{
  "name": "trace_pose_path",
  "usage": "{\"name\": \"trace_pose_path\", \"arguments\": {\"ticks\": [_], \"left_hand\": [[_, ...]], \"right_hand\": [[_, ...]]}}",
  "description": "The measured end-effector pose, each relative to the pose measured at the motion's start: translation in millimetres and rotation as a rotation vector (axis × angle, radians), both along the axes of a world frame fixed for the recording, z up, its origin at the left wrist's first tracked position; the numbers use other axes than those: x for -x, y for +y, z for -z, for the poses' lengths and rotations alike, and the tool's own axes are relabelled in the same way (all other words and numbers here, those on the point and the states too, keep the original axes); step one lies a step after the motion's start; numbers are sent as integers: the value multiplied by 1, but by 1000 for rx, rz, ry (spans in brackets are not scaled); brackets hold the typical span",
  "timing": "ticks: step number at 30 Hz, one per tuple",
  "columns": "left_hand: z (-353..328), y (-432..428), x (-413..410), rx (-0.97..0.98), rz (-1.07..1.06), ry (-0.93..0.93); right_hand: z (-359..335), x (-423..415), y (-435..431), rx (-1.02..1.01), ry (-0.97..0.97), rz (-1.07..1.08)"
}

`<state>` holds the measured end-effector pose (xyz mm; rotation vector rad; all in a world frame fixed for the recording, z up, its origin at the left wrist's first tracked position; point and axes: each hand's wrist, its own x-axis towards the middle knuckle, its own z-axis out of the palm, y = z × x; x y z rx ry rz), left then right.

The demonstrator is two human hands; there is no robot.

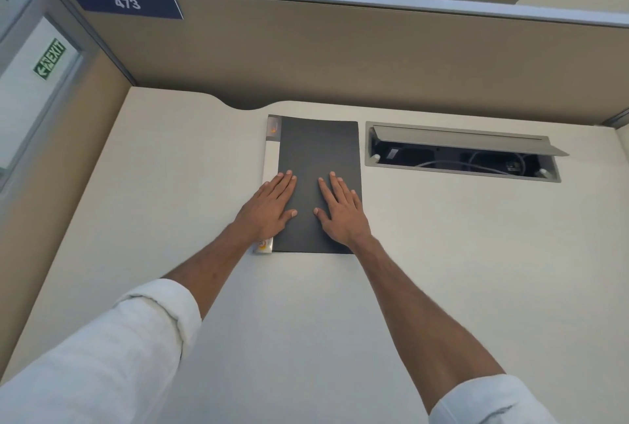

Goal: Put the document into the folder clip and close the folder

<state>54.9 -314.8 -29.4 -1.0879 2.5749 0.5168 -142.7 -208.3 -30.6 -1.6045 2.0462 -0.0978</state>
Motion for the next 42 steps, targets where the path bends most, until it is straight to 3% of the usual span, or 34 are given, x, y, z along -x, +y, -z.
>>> {"name": "trace_pose_path", "arguments": {"ticks": [32,42], "left_hand": [[7,-53,30,17,31,-7],[-12,-23,38,157,36,69]], "right_hand": [[3,23,-48,-7,18,36],[-22,18,-32,102,44,58]]}}
